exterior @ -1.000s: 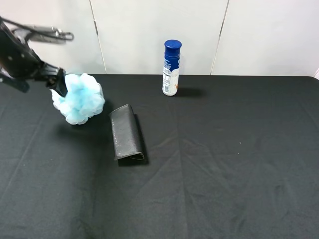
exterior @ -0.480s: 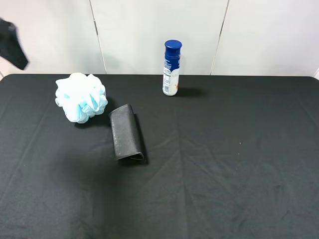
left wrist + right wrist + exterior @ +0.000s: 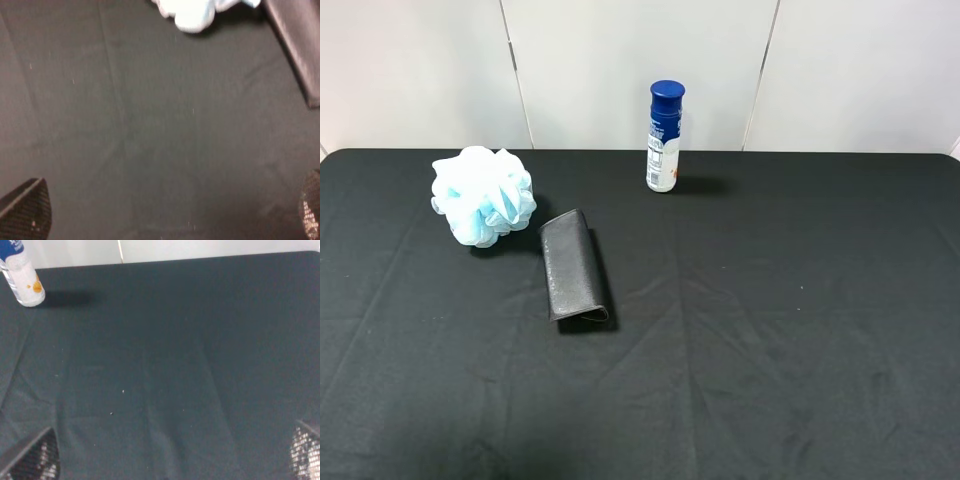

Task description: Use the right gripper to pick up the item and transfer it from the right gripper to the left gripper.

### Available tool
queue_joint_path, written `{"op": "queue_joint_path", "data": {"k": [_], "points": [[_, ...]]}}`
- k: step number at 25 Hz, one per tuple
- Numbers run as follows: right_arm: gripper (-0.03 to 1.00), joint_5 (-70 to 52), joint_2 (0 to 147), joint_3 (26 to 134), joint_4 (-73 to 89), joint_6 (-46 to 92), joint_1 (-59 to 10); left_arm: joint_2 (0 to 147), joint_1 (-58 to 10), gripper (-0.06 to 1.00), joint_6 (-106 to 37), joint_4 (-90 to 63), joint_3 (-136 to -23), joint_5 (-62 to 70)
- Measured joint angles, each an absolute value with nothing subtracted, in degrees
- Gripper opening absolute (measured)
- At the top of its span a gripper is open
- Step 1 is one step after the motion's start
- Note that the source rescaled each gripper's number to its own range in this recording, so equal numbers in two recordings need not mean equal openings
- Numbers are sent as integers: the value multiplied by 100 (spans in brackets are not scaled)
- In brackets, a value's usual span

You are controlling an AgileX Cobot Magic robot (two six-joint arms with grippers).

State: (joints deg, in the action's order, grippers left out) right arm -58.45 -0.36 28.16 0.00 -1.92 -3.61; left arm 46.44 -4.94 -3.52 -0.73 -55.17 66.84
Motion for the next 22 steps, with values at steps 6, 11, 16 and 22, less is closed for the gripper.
{"op": "queue_joint_path", "data": {"k": [6, 11, 16, 22], "points": [[100, -5845, -36, 2816, 0, -192, -361, 2588, -494, 100, -341, -73, -4225, 6689], [100, -5845, -36, 2816, 0, -192, -361, 1102, -494, 100, -328, -73, -3862, 6689], [100, -5845, -36, 2816, 0, -192, -361, 83, -494, 99, -328, -73, -3750, 6664], [100, -5845, -36, 2816, 0, -192, -361, -38, -494, 97, -272, -109, -3291, 6384]]}}
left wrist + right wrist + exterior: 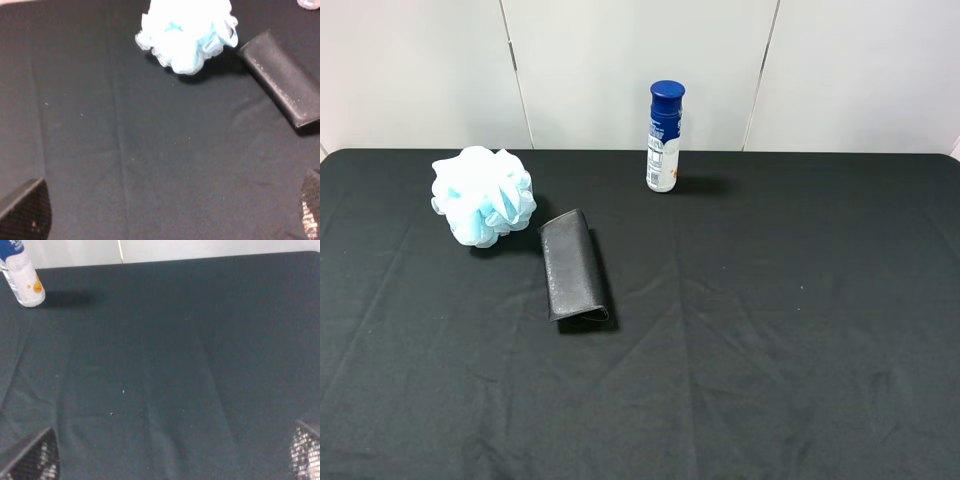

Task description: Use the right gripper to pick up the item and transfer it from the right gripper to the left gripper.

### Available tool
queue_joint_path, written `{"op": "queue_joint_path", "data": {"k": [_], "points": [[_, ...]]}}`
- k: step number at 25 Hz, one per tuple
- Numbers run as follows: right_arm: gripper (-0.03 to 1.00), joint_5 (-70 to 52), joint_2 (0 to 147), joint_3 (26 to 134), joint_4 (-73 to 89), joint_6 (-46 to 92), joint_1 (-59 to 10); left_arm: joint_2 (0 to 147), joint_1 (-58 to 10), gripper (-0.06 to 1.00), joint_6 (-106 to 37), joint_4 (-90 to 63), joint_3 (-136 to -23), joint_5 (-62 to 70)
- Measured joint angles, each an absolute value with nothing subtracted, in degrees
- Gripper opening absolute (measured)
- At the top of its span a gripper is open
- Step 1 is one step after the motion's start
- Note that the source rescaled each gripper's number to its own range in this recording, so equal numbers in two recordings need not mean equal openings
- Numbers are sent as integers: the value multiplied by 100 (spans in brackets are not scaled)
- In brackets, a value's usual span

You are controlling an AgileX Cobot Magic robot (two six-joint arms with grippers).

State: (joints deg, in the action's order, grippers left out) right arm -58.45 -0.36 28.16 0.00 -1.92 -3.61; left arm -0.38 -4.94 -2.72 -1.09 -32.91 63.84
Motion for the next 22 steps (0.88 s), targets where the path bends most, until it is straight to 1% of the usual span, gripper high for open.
{"op": "queue_joint_path", "data": {"k": [5, 19, 22], "points": [[100, -5840, -36, 2816, 0, -192, -361, -38, -494, 94, -265, -279, -2843, 6119], [100, -5840, -36, 2816, 32, -192, -361, -38, -494, 94, -265, -325, -2843, 6087], [100, -5840, -36, 2816, 32, -192, -361, -38, -408, 94, -265, -325, -2843, 6087]]}}
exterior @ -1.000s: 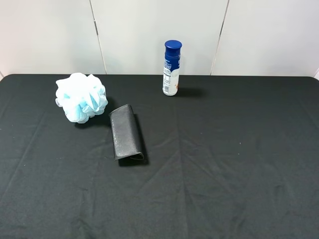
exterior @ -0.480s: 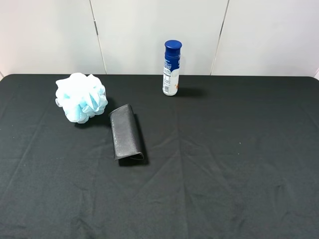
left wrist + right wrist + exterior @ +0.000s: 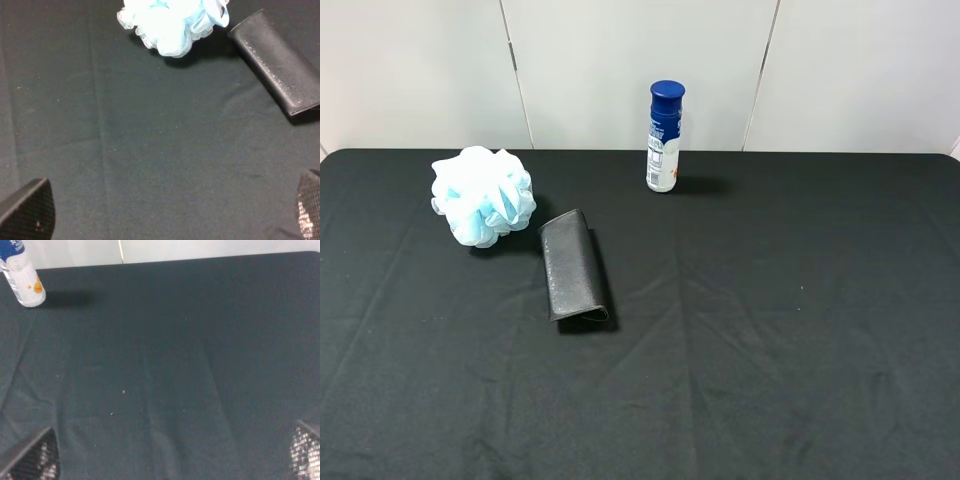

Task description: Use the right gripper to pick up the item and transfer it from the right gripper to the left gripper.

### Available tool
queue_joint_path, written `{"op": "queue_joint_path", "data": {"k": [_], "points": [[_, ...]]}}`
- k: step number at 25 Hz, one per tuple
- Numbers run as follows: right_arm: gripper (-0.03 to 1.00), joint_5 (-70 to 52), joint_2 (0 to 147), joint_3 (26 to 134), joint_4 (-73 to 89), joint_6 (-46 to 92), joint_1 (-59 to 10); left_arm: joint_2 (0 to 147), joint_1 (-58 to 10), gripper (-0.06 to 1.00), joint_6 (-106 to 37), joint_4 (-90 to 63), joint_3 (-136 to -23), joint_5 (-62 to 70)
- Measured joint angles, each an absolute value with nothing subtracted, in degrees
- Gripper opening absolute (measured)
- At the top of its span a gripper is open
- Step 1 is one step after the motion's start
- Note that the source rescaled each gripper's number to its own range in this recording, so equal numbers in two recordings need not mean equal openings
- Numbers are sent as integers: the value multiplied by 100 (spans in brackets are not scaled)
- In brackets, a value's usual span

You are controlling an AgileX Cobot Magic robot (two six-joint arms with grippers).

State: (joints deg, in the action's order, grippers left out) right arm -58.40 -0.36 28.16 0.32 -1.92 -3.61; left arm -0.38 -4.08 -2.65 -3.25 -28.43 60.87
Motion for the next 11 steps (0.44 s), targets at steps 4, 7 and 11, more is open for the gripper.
{"op": "queue_joint_path", "data": {"k": [4, 7, 11], "points": [[100, -5840, -36, 2816, 32, -192, -361, -38, -64, 94, -265, -331, -2843, 6087], [100, -5840, -36, 2816, 32, -192, -361, -38, 59, 94, -265, -331, -2843, 6087], [100, -5840, -36, 2816, 32, -192, -361, -38, 79, 94, -265, -331, -2843, 6087]]}}
